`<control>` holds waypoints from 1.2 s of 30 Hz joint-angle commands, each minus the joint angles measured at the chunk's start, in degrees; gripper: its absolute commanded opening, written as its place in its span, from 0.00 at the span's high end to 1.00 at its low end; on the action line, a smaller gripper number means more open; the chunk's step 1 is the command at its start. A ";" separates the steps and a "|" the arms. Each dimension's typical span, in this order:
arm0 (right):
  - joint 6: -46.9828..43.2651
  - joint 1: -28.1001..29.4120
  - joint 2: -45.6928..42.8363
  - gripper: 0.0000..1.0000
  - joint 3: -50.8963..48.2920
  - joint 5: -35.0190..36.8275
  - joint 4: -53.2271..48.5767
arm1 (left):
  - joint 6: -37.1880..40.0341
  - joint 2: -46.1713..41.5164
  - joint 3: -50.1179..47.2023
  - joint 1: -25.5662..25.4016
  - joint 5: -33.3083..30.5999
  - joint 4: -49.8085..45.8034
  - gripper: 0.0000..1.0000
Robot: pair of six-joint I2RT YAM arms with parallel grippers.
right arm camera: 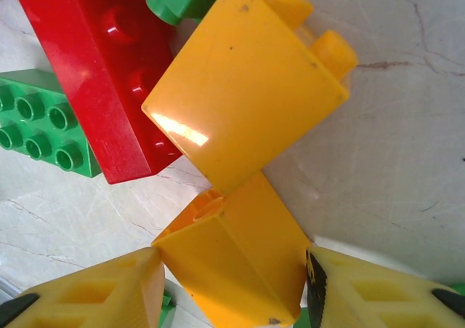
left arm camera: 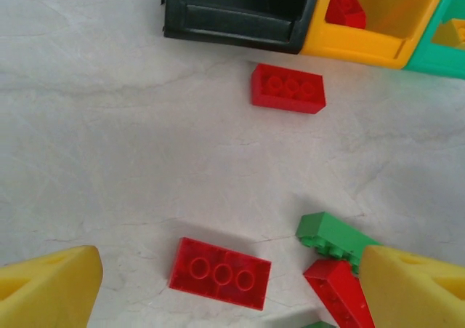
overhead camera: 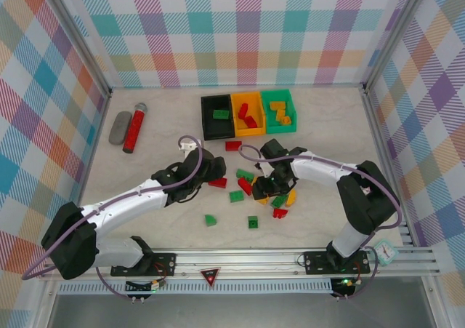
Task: Sort the legos into containers by color
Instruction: Pick up the lego from the center of the table.
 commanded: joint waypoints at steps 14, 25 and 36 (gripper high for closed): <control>6.61 7.16 8.89 0.41 6.62 8.39 -5.33 | 3.54 -8.04 -0.37 -0.26 -0.12 -12.52 0.06; 8.48 8.16 6.87 0.52 7.60 10.24 -7.23 | 4.46 -7.11 1.60 -0.23 1.47 -14.52 0.05; 6.58 5.64 3.17 0.63 15.50 9.57 -10.13 | 3.49 0.31 8.43 -0.22 6.57 -15.06 0.06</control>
